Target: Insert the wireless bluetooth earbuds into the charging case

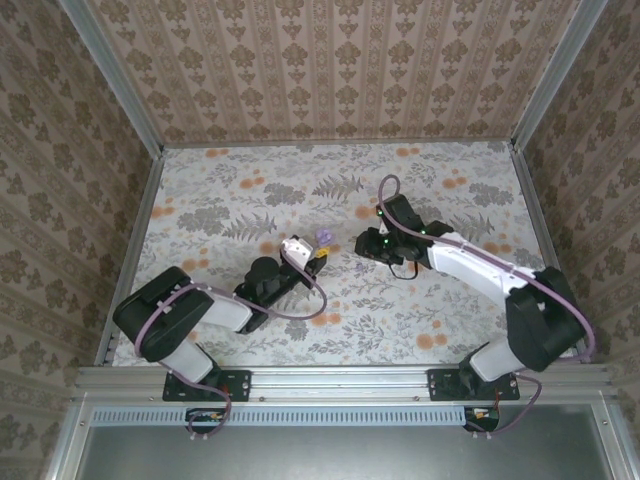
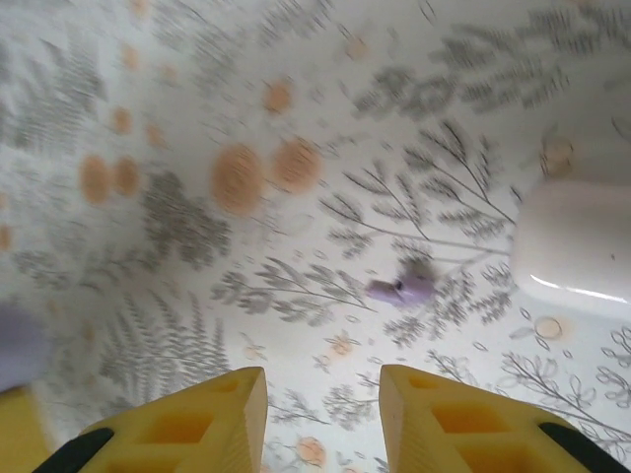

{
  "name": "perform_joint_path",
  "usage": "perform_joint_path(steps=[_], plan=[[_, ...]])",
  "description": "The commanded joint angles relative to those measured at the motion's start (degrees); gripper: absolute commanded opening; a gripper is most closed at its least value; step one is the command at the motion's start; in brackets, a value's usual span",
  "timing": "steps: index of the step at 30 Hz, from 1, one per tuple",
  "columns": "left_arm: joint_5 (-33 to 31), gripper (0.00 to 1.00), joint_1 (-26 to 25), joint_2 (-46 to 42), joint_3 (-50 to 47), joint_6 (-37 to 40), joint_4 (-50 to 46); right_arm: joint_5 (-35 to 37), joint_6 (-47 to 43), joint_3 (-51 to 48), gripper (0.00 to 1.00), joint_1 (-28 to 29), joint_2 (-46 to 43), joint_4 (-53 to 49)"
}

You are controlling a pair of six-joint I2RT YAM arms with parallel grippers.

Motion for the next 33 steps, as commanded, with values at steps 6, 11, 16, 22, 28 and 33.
perform_joint_path(steps=[6, 11, 16, 22, 28, 33], plan=[[-2.3, 0.02, 1.3, -7.1, -1.8, 3.7, -3.2, -2.0, 2.2, 5.2, 0.37, 0.1, 9.0, -8.4], [-2.1, 0.02, 2.4, -8.8, -2.9, 3.6, -3.6, -2.8, 1.5, 8.3, 0.36, 0.8, 14.3, -8.4], [-2.0, 0.02, 3.5, -10.3, -3.9, 3.1, -4.3, -2.6, 0.3, 11.0, 0.36, 0.8, 18.4, -10.8], [-1.8, 0.02, 4.6, -12.2, -4.3, 3.2, -6.3, -2.5, -0.6, 13.1, 0.35, 0.8, 21.4, -11.2], [-1.8, 0.02, 5.3, -13.3, -5.0, 3.4, -6.9, -2.8, -1.5, 14.9, 0.35, 0.8, 23.7, -10.0], [-1.6, 0.02, 5.8, -14.0, -5.0, 3.6, -7.9, -3.7, -2.2, 16.5, 0.35, 0.8, 25.3, -9.0]])
